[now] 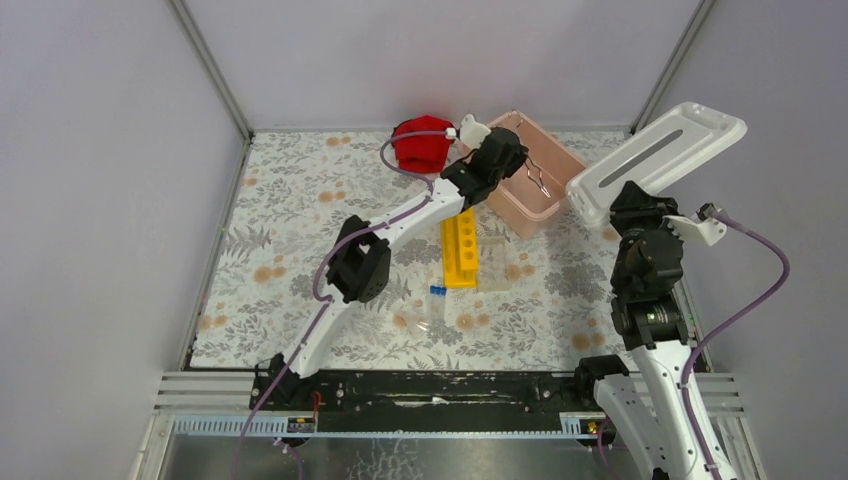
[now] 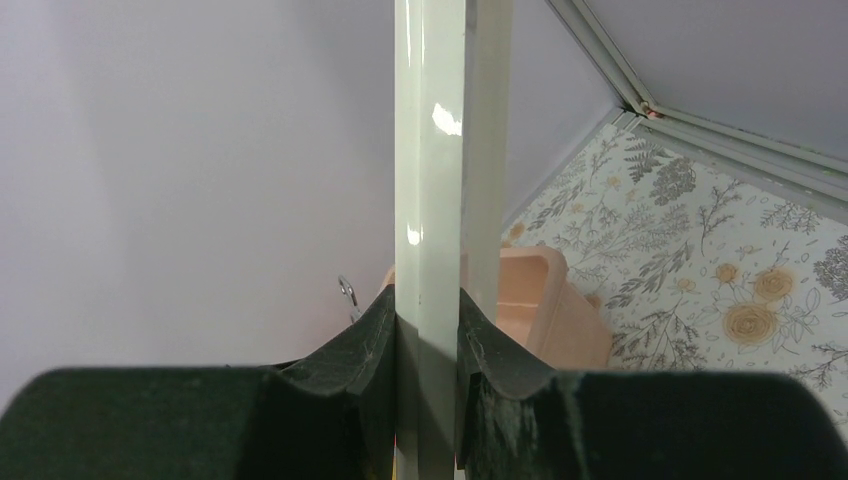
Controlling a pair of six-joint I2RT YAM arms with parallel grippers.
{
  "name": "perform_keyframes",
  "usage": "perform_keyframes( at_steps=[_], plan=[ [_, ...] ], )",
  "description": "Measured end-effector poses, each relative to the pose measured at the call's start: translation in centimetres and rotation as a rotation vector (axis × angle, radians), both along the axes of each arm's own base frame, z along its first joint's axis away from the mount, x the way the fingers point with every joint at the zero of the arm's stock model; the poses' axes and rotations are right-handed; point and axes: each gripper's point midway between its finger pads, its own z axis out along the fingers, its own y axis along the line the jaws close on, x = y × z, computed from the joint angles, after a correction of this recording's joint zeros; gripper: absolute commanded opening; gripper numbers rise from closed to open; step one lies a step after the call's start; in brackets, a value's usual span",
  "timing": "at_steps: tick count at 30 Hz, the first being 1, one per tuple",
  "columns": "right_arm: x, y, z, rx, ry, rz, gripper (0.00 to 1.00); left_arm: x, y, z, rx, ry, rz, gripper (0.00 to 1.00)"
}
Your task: Organize the chemistry lab equipment
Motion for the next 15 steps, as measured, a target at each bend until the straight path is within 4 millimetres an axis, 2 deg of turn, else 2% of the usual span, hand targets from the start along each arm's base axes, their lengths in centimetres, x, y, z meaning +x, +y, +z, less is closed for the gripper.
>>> perform_keyframes(
  at_steps=[5, 15],
  plan=[
    [0.2, 0.0, -0.9, -0.006, 0.018, 0.0, 0.0, 0.3, 0.1, -1.4, -0.004, 0.018, 0.042, 0.0],
    [0.3, 0.0, -1.3, -0.012, 0.024, 0.0, 0.0, 1.0, 1.0, -1.7, -0.007, 0.01, 0.112, 0.0]
  ],
)
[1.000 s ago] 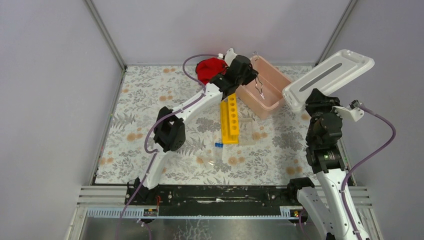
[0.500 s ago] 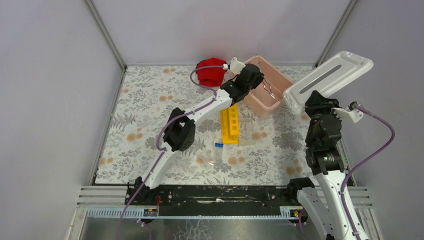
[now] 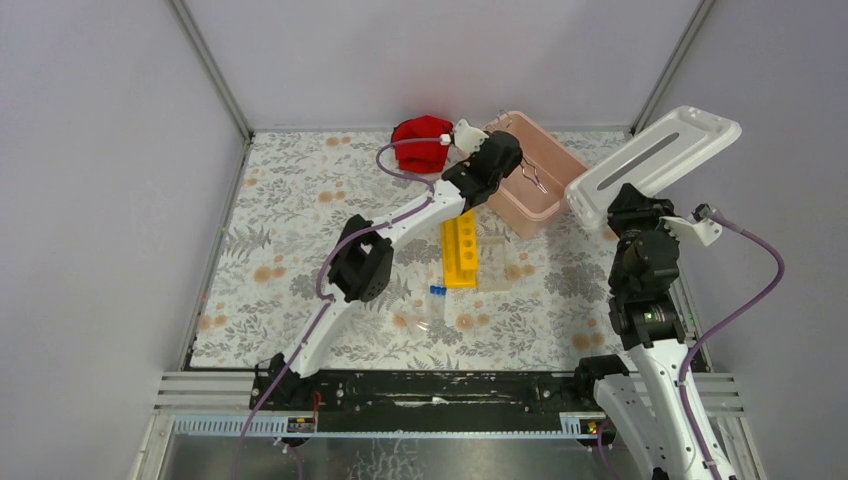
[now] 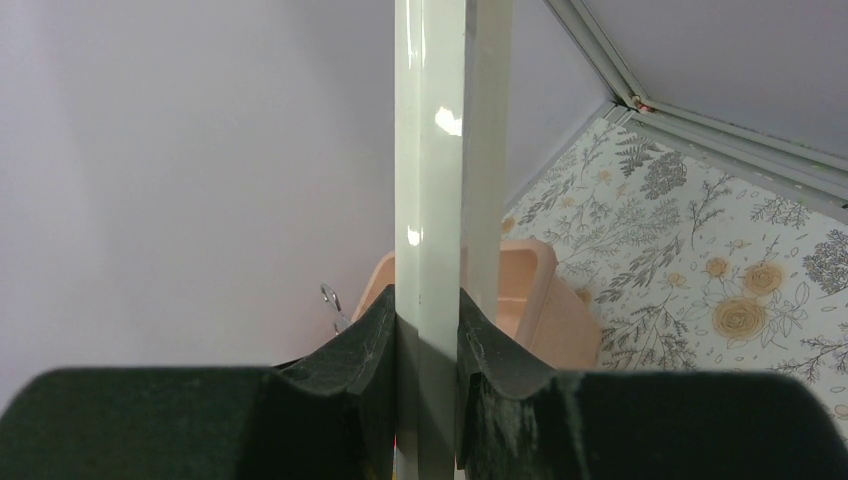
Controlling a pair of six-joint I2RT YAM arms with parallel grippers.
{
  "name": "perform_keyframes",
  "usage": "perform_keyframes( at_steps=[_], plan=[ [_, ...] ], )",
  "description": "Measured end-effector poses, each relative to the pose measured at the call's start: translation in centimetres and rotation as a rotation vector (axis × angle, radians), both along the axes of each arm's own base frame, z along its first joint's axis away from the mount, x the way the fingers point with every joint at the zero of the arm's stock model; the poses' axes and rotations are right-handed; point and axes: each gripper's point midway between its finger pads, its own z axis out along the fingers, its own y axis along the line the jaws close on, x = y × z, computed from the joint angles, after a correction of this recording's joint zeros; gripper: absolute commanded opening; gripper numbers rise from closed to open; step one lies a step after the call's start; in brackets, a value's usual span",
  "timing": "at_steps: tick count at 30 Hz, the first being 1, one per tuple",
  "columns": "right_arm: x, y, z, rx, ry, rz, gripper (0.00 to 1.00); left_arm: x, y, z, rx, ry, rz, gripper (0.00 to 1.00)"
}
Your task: Organize the chemistry lab equipment
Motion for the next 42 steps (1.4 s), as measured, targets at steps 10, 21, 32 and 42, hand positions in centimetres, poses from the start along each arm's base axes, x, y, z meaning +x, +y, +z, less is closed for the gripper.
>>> perform_keyframes(
  at_steps=[10, 21, 32, 42],
  plan=[
    [0.2, 0.1, -0.3, -0.001, 0.008, 0.003, 0.0, -0.2, 0.6, -3.6, 0.047, 0.048, 0.018, 0.1],
    [0.5, 0.2, -0.7, -0.003, 0.021, 0.01, 0.0, -0.1, 0.8, -4.7, 0.049, 0.052, 0.022, 0.26],
    [0.6, 0.3, -0.8, -0.004, 0.027, 0.011, 0.0, 0.2, 0.6, -4.1, 0.042, 0.029, 0.018, 0.44],
    [0.7, 0.3, -0.9, -0.005, 0.031, 0.011, 0.0, 0.5, 0.3, -3.5, 0.067, -0.006, -0.005, 0.44]
  ],
)
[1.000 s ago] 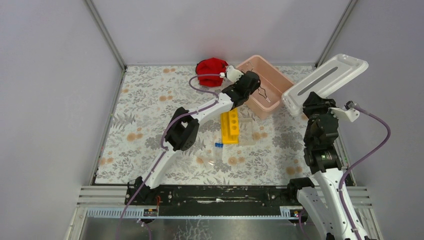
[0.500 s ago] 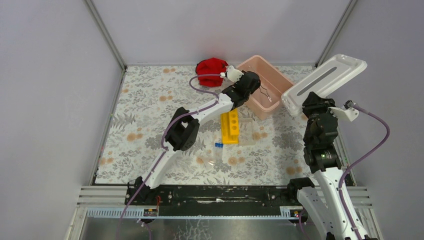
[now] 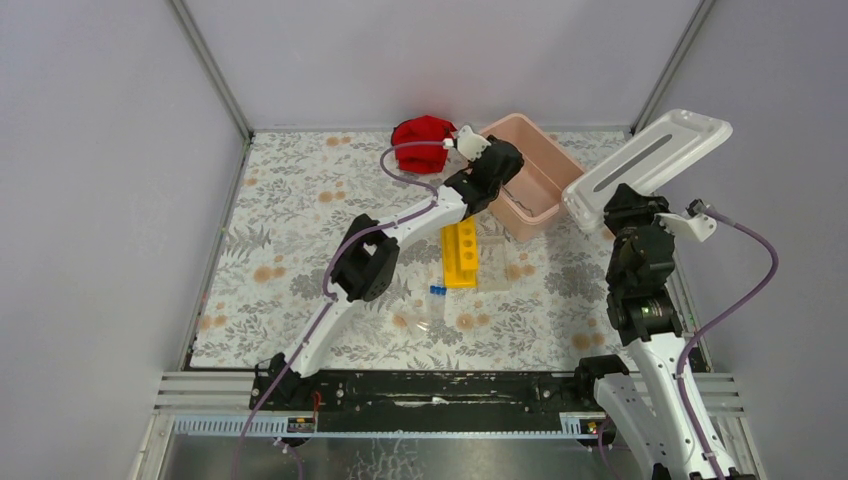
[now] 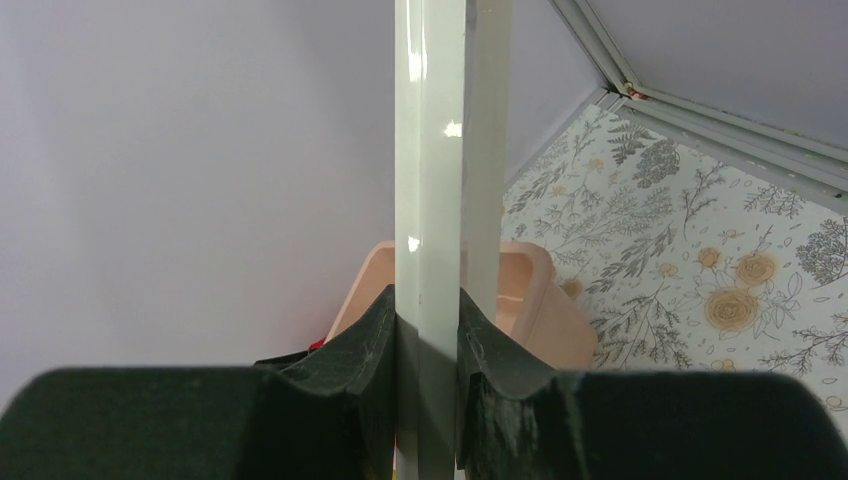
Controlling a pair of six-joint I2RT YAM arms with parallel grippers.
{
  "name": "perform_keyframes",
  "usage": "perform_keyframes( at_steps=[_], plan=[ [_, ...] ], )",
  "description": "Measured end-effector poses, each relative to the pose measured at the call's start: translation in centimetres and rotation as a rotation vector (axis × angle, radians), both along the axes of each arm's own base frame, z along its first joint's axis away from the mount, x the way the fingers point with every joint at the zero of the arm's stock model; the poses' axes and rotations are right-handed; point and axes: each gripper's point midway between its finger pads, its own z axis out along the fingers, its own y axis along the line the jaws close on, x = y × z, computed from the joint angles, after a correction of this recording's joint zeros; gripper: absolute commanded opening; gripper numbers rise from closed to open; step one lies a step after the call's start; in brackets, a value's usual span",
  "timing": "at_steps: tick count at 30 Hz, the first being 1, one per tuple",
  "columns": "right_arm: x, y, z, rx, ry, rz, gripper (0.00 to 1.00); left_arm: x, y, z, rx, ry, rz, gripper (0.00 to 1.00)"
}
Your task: Organize the chemistry lab equipment
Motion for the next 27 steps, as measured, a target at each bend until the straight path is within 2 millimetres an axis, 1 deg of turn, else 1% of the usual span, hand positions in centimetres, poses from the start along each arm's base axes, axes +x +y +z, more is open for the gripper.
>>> perform_keyframes(
  at_steps=[3, 5, 7, 9, 12, 14, 17, 19, 20, 22, 23, 24, 25, 27],
  plan=[
    [0.2, 0.0, -0.3, -0.007, 0.011, 0.0, 0.0, 0.1, -0.2, 0.4, 0.042, -0.034, -0.032, 0.44],
    [0.3, 0.0, -0.5, -0.013, 0.022, 0.0, 0.0, 0.1, -0.5, 1.1, 0.073, -0.083, -0.07, 0.45],
    [0.6, 0.1, -0.7, -0.02, 0.034, 0.002, 0.0, -0.3, -0.4, 1.7, 0.121, -0.121, -0.108, 0.46],
    [0.9, 0.3, -0.8, -0.023, 0.043, 0.011, 0.0, -0.9, 0.1, 2.8, 0.175, -0.153, -0.144, 0.48],
    [1.5, 0.6, -0.5, -0.032, 0.05, 0.031, 0.0, -2.4, 1.2, 6.0, 0.248, -0.215, -0.198, 0.51],
    [1.7, 0.8, -0.3, -0.037, 0.053, 0.042, 0.0, -3.9, 2.1, 8.8, 0.289, -0.265, -0.224, 0.53],
    [2.0, 1.1, 0.3, -0.048, 0.052, 0.06, 0.0, -6.7, 4.3, 13.5, 0.344, -0.342, -0.253, 0.57],
    [2.1, 1.4, 0.9, -0.056, 0.046, 0.072, 0.0, -8.7, 5.5, 15.8, 0.364, -0.379, -0.266, 0.62],
    [2.1, 1.4, 1.4, -0.061, 0.041, 0.077, 0.0, -9.9, 6.2, 16.5, 0.371, -0.387, -0.273, 0.64],
    [2.0, 1.5, 2.3, -0.067, 0.028, 0.083, 0.0, -12.4, 7.6, 16.8, 0.384, -0.379, -0.29, 0.67],
    [2.0, 1.5, 2.7, -0.07, 0.023, 0.085, 0.0, -13.6, 8.3, 16.4, 0.39, -0.367, -0.299, 0.68],
    [1.9, 1.5, 3.1, -0.071, 0.017, 0.086, 0.0, -14.8, 9.1, 15.6, 0.402, -0.345, -0.308, 0.69],
    [1.8, 1.6, 3.4, -0.073, 0.012, 0.09, 0.0, -16.3, 9.9, 14.3, 0.418, -0.312, -0.32, 0.7],
    [1.7, 1.7, 4.0, -0.076, 0.003, 0.098, 0.0, -18.5, 11.3, 11.8, 0.461, -0.252, -0.336, 0.71]
  ],
)
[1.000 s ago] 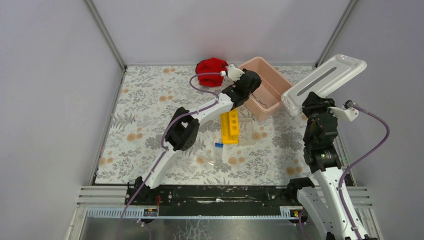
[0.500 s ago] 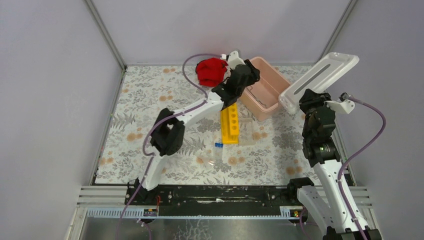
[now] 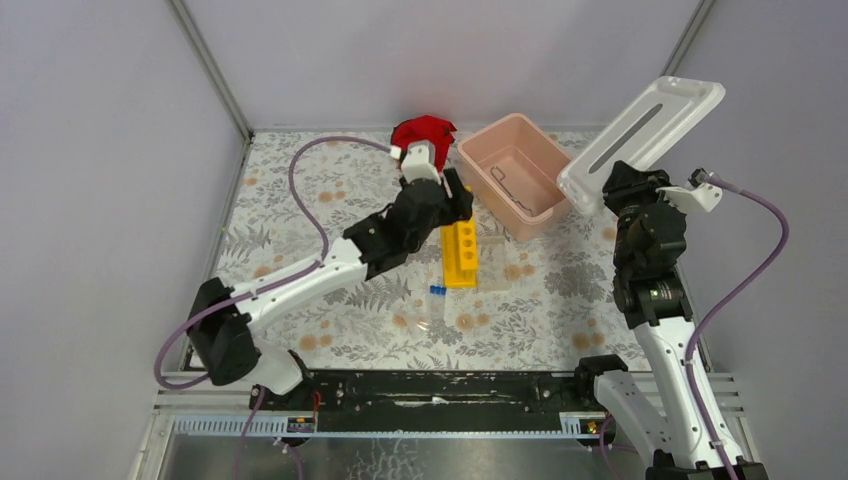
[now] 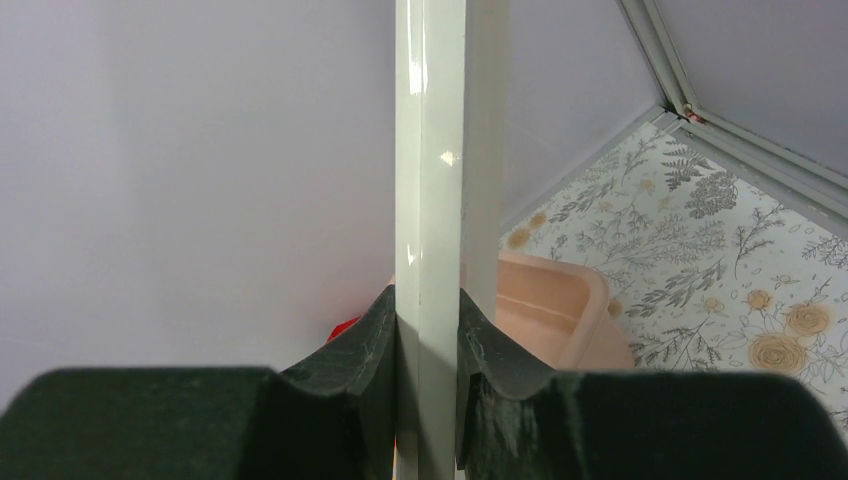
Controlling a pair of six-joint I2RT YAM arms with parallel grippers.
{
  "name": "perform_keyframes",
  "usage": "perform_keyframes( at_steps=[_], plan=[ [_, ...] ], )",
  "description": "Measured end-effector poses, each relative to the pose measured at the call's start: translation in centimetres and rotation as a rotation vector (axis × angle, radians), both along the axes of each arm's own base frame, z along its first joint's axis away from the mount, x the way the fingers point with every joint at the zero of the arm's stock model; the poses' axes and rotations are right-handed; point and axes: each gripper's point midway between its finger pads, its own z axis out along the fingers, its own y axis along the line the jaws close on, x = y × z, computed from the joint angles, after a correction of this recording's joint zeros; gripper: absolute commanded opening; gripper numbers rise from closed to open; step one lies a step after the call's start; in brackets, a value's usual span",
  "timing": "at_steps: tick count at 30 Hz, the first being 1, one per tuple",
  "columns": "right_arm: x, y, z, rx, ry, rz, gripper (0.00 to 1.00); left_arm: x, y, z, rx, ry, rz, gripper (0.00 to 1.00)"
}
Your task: Organize the chemistry lab equipment
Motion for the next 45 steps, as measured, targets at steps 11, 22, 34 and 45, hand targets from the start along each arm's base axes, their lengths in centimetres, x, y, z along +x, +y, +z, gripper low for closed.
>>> perform_keyframes(
  at_steps=[11, 22, 34, 45],
  plan=[
    [-1.0, 0.4, 1.4, -0.014, 0.001, 0.03, 0.0, -12.5, 2.1, -10.7, 0.371, 0.206, -0.044, 0.76],
    [-1.3, 0.6, 1.1, -0.028, 0.024, 0.048, 0.0, -17.9, 5.8, -15.7, 0.567, 0.275, -0.018, 0.77],
    [-1.6, 0.7, 1.4, -0.028, 0.013, 0.055, 0.0, -18.7, 8.7, -20.3, 0.705, 0.332, 0.033, 0.71],
    [-2.3, 0.6, 2.0, -0.029, -0.005, 0.054, 0.0, -18.8, 9.1, -22.6, 0.777, 0.359, 0.047, 0.62]
  ],
)
